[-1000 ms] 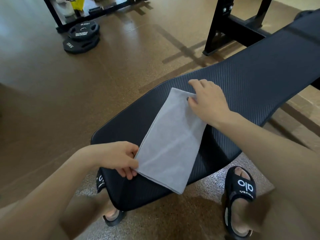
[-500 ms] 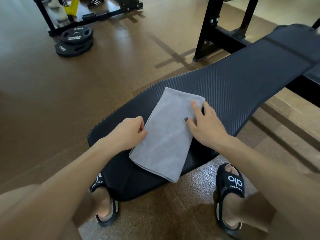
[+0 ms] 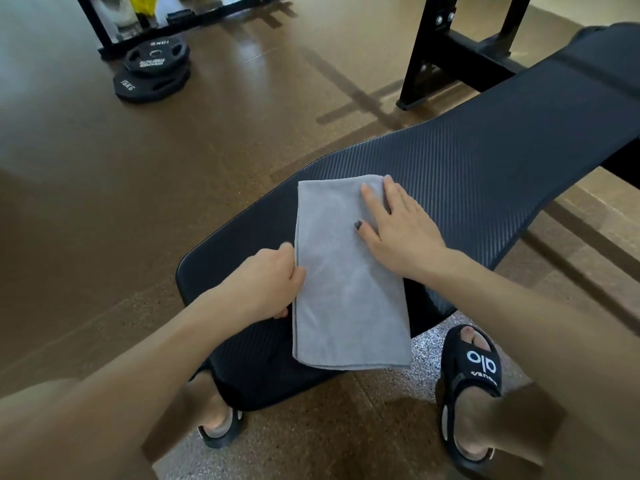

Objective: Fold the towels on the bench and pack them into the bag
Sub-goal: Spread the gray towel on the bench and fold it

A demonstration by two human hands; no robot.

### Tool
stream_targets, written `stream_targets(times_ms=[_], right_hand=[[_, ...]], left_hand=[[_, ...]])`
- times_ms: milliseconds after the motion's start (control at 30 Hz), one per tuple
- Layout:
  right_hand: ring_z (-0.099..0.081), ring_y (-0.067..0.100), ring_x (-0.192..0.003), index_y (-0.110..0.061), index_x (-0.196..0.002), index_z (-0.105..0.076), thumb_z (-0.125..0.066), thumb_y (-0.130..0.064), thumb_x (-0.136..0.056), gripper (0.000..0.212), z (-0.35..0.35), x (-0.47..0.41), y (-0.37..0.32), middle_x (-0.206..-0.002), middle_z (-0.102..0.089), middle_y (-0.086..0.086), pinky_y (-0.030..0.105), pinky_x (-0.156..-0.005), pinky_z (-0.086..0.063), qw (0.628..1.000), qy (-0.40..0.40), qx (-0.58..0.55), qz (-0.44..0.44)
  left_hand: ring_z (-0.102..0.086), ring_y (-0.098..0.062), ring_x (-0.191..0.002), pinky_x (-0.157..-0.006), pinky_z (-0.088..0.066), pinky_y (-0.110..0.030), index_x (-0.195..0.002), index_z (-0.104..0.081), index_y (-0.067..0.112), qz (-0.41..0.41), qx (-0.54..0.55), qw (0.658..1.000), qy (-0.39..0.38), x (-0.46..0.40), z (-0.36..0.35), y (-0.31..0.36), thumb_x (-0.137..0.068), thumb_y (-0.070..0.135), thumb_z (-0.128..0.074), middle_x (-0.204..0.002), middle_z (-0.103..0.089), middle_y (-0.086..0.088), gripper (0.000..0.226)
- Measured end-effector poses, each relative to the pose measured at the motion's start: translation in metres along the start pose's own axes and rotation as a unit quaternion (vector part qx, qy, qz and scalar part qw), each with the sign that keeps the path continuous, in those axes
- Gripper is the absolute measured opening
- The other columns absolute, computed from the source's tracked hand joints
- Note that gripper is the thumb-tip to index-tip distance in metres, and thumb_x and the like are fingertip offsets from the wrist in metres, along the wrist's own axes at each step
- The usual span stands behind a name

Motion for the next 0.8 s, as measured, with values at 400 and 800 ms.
stream_targets(times_ms=[400,800], right_hand=[[0.013,0.024,-0.156,-0.025,-0.163,0.004,-0.006,-0.060,-0.102,0.071,-0.032,0.058,-0.050,-0.169,0.010,0.012,0.043,-0.127,0.007,0.990,-0.004,0.101,0.099],[0.007,0.024,-0.157,-0.022,-0.163,-0.007,-0.016,-0.058,-0.105,0.069,-0.054,0.099,-0.092,-0.170,0.000,0.011,0.044,-0.127,-0.001,0.976,0.007,0.061,0.207]], left_hand=[[-0.056,-0.024,-0.073,-0.066,-0.044,-0.040,-0.079,-0.036,0.019,-0.025,-0.065,0.996,0.058,-0.016,-0.002,0.002,-0.108,0.035,-0.035,-0.084,-0.053,-0.004,0.033],[-0.055,-0.025,-0.062,-0.052,-0.040,-0.036,-0.091,-0.035,0.013,-0.035,-0.030,0.995,0.090,-0.012,-0.001,-0.001,-0.108,0.023,-0.040,-0.081,-0.058,-0.009,0.021]])
Point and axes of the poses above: each hand's wrist, its own x-axis away from the middle knuckle, its own z-axis out of the back of the hand, y = z × x, the point moved 10 cm from there along -x, towards the middle knuckle
